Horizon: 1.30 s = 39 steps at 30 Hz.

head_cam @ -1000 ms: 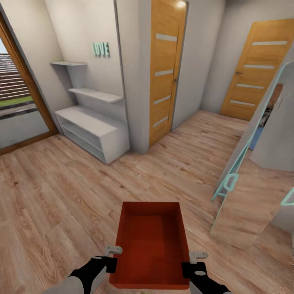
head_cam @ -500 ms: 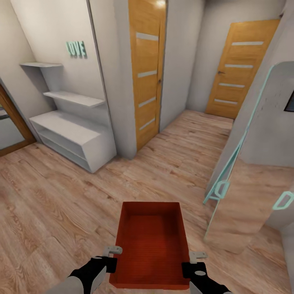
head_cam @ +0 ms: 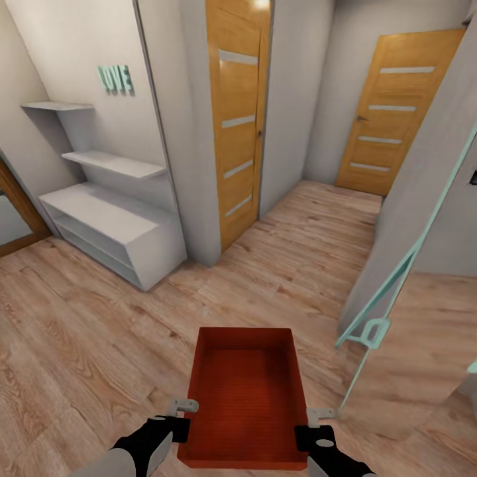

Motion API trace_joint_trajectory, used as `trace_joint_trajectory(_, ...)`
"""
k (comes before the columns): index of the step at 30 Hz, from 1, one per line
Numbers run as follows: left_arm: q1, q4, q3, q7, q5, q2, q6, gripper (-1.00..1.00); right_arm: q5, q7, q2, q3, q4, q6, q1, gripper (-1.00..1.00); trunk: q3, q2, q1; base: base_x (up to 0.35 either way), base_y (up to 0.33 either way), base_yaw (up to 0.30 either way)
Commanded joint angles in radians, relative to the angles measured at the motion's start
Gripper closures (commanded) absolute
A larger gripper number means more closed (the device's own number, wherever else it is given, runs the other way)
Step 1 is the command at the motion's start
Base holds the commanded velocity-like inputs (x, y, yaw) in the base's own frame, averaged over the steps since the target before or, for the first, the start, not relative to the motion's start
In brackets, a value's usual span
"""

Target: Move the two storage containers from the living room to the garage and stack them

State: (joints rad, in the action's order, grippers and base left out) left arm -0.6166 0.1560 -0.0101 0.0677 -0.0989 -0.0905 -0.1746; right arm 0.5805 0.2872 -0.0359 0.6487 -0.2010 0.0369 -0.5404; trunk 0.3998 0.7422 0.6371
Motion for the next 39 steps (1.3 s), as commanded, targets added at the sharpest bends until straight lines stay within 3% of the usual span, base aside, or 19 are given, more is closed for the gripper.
trace_joint_trajectory(1, 0.000, 0.002, -0.001, 0.004, -0.018, 0.000, -0.006, 1.00, 0.006, 0.006, 0.001, -0.003, 0.001, 0.006, -0.001, 1.00, 0.001, 0.001, 0.001, 0.325, 0.000, 0.000)
trace_joint_trajectory(39, 0.000, 0.002, -0.001, 0.004, -0.018, 0.000, -0.006, 1.00, 0.006, 0.006, 0.001, -0.003, 0.002, 0.006, -0.001, 1.00, 0.001, 0.001, 0.001, 0.325, 0.000, 0.000)
